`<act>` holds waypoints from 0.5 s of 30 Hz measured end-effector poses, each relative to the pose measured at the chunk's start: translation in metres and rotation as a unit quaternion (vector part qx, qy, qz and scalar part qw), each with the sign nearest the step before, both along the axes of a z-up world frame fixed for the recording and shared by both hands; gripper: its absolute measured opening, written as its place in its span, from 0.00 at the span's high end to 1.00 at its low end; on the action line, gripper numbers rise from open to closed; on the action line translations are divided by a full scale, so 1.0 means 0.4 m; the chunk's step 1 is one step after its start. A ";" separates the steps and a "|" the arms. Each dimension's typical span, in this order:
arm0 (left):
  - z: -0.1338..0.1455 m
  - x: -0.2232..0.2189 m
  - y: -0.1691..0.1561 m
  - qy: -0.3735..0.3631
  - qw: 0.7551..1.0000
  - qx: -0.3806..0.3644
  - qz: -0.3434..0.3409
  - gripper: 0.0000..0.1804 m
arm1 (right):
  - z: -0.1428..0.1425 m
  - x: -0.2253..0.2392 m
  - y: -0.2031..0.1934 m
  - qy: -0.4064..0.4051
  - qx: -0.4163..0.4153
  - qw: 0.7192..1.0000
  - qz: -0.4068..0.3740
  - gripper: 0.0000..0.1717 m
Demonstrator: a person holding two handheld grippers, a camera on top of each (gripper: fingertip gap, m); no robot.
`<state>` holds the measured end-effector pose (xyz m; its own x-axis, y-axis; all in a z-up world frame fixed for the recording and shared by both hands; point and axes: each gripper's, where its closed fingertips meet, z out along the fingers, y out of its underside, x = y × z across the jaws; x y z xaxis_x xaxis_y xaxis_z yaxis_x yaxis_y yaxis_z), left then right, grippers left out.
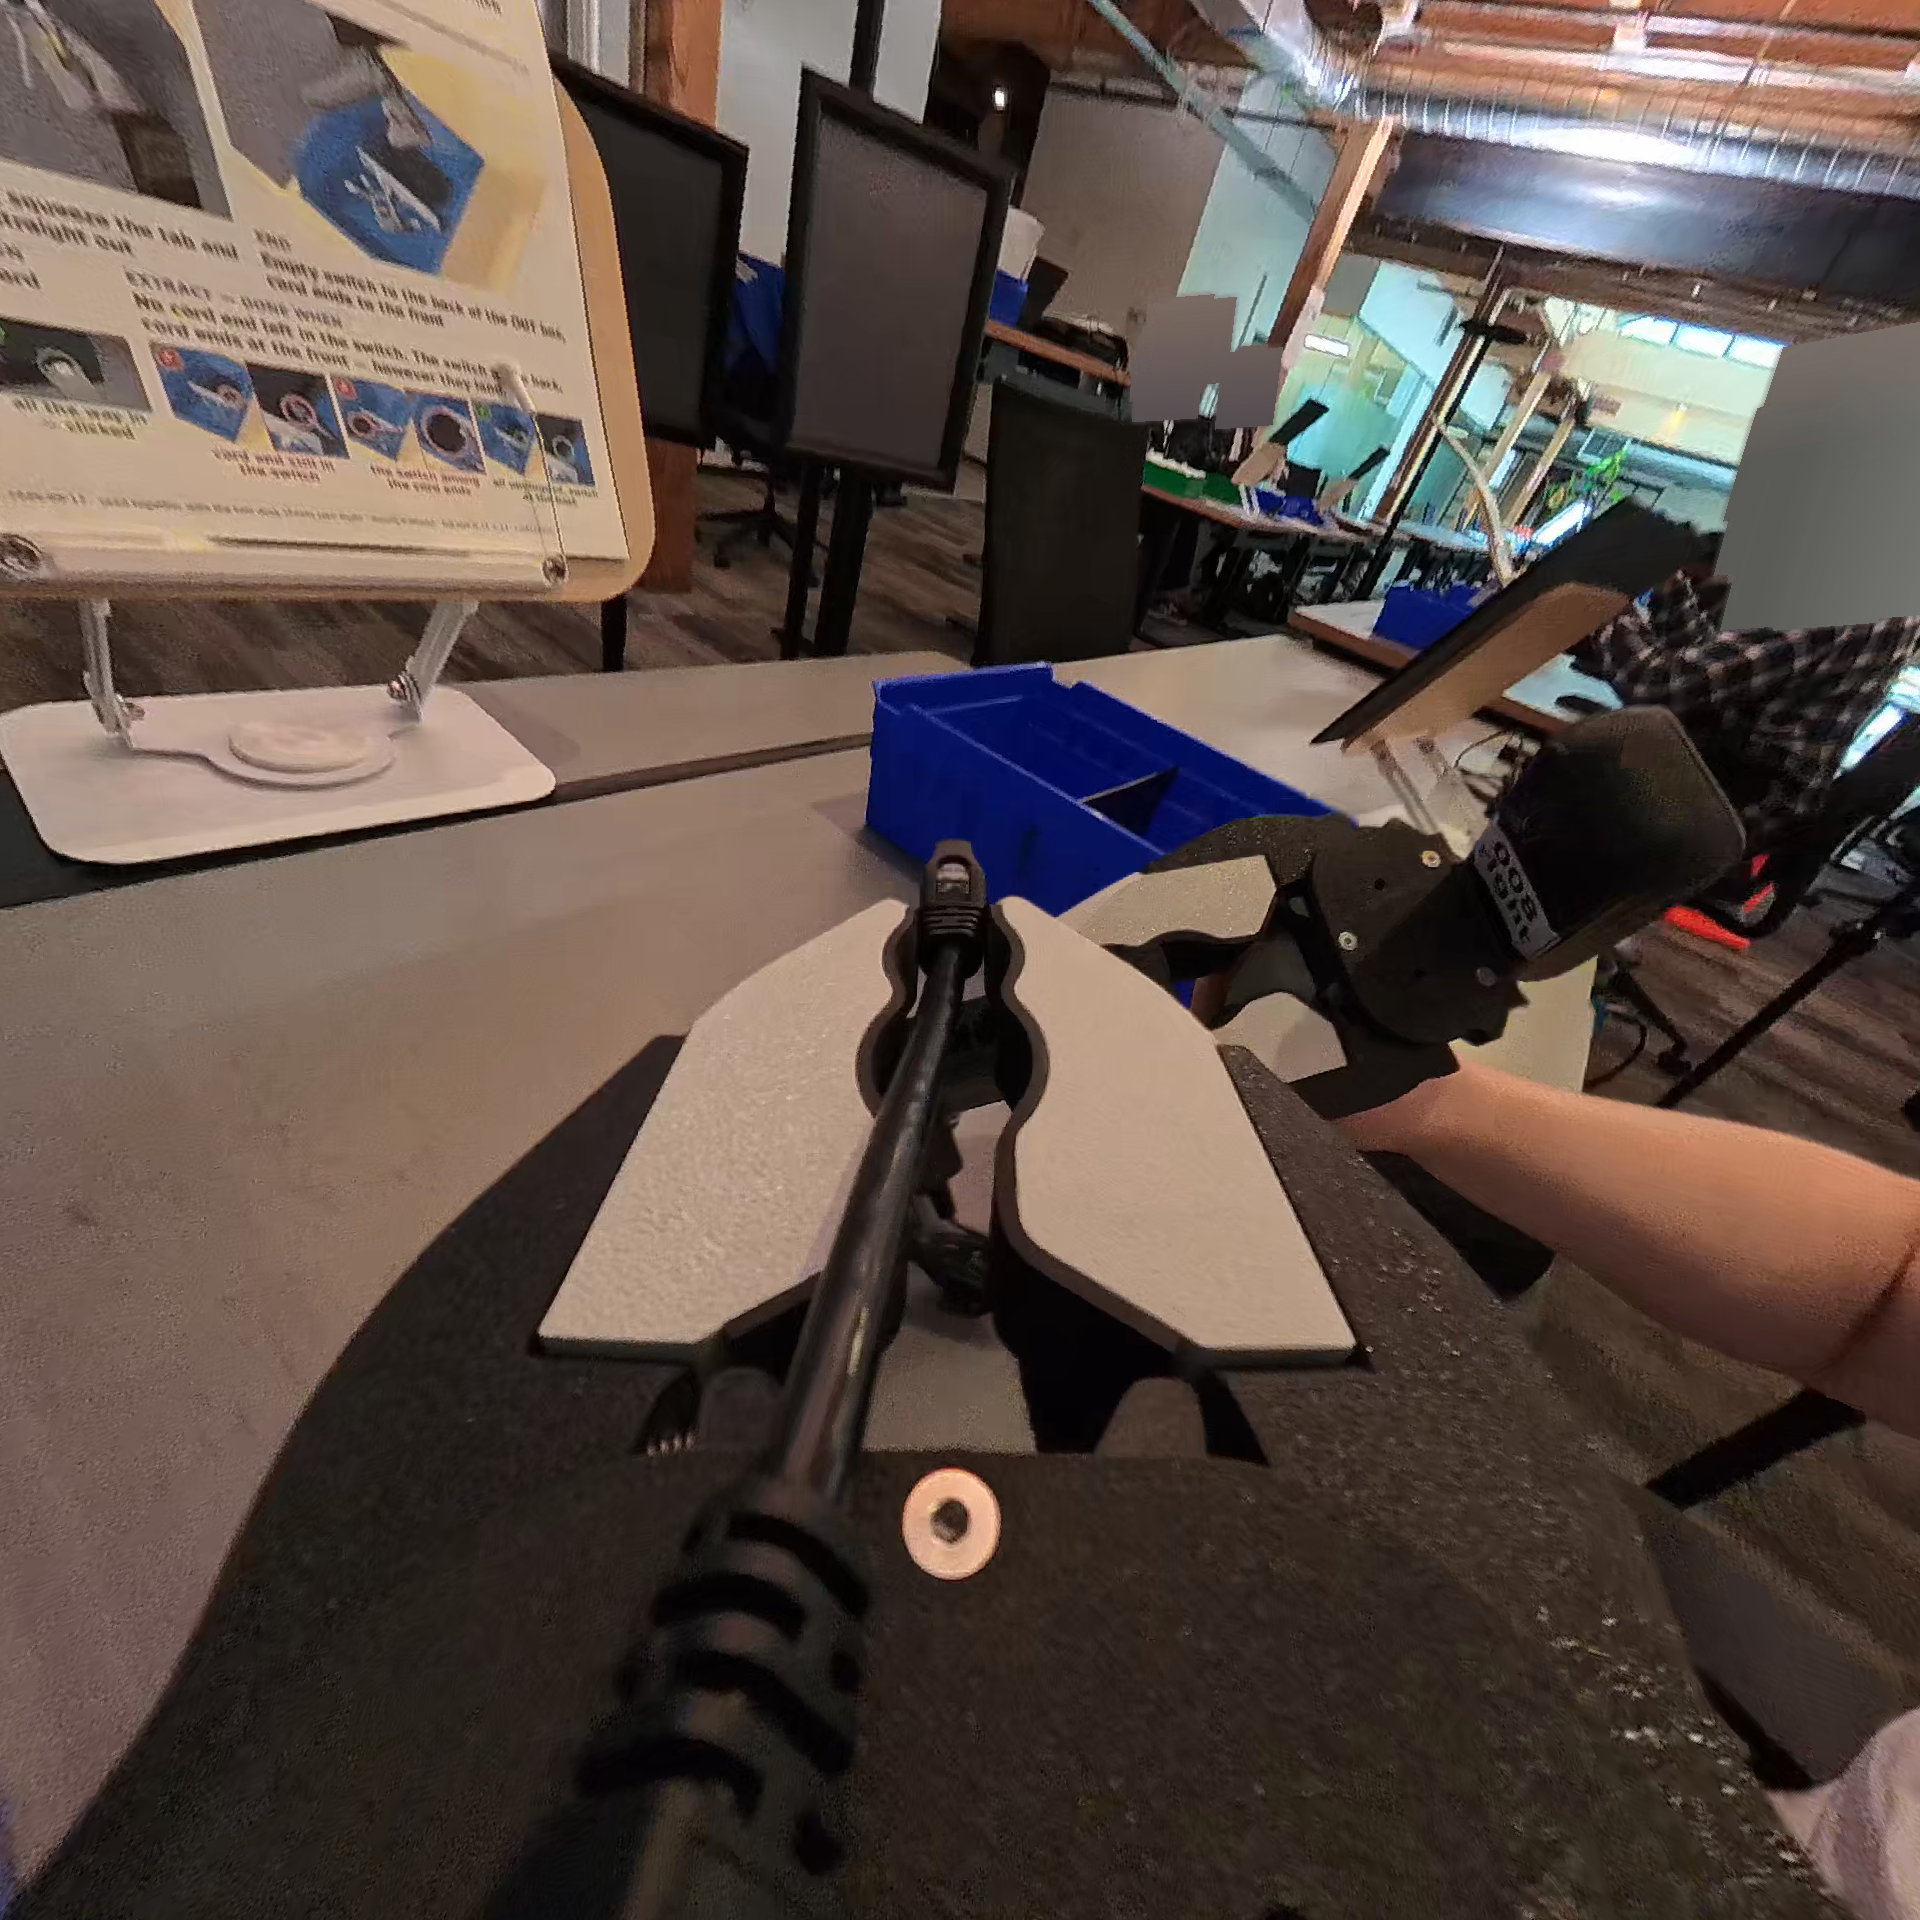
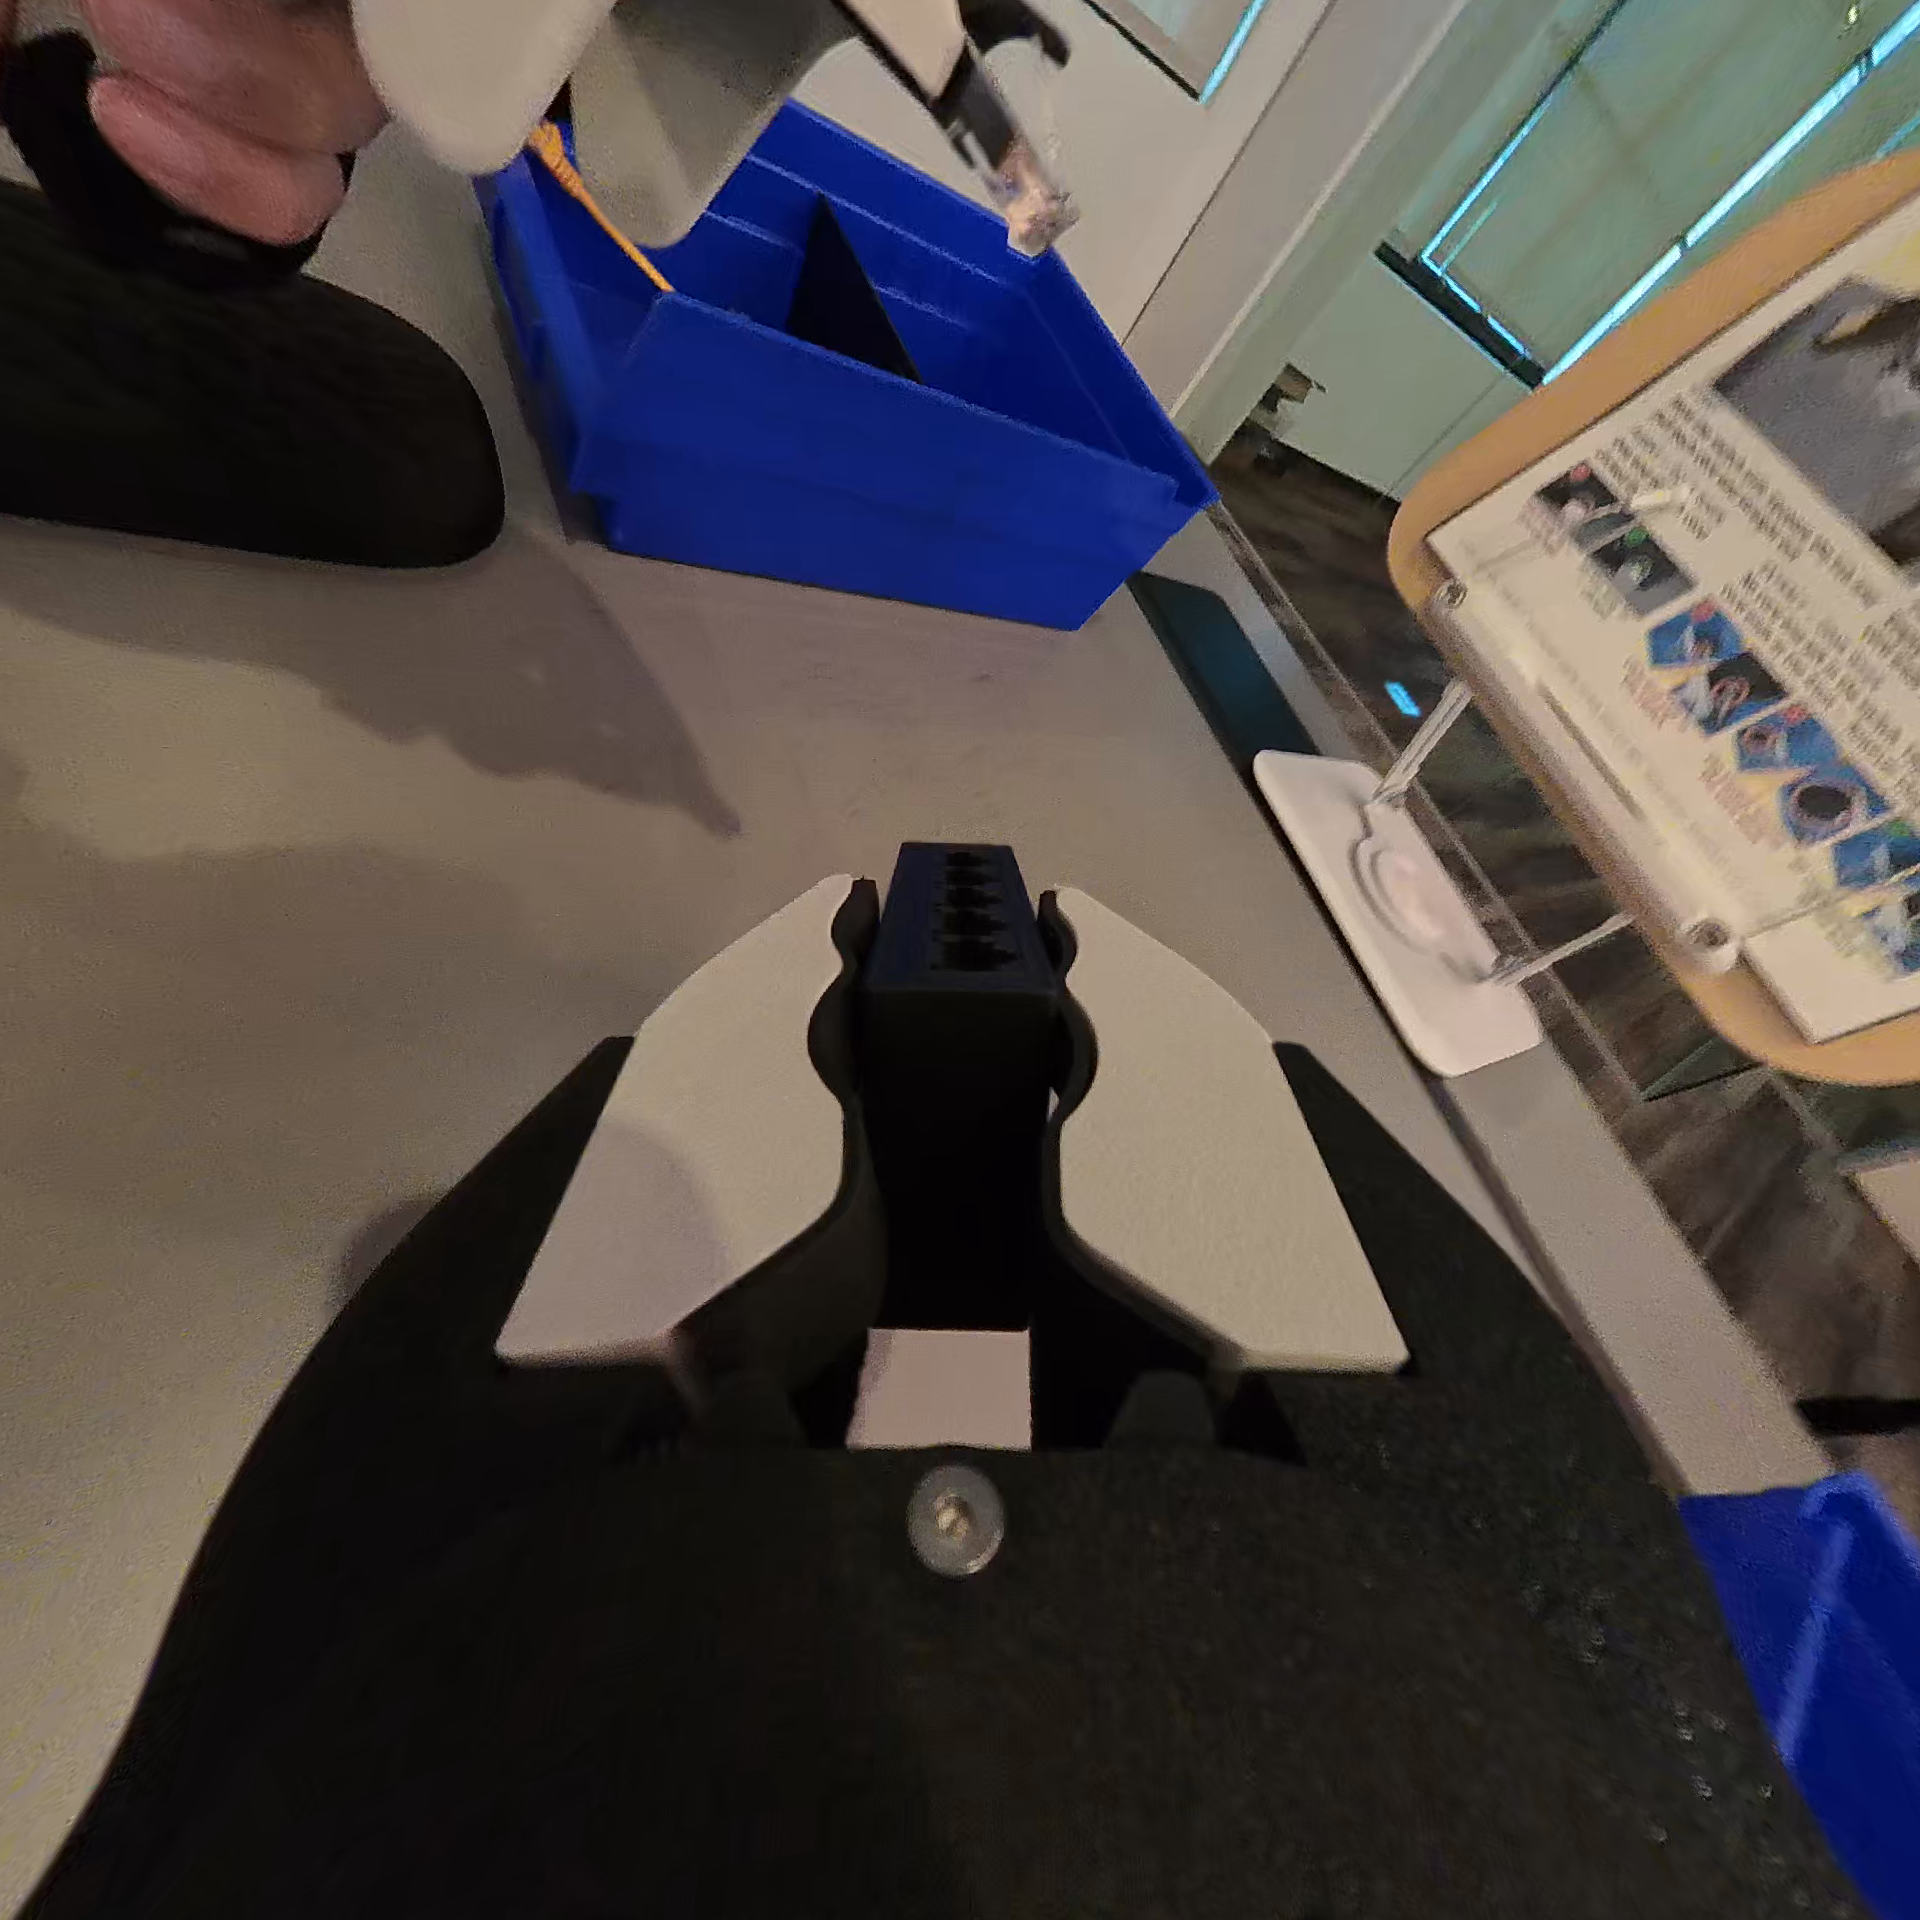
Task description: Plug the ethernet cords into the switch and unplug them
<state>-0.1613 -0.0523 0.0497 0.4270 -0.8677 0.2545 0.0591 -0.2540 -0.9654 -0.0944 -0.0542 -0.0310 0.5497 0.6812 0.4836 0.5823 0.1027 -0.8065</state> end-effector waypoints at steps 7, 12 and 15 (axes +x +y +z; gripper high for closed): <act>-0.099 0.047 -0.021 0.034 0.997 -0.044 -0.045 0.94 | -0.112 0.021 -0.025 0.051 -0.105 0.992 -0.039 0.83; -0.168 0.087 -0.031 0.060 0.993 -0.074 -0.071 0.94 | -0.158 0.047 -0.022 0.061 -0.153 0.985 -0.049 0.83; -0.204 0.111 -0.033 0.078 0.990 -0.084 -0.078 0.94 | -0.189 0.058 -0.023 0.069 -0.184 0.979 -0.050 0.83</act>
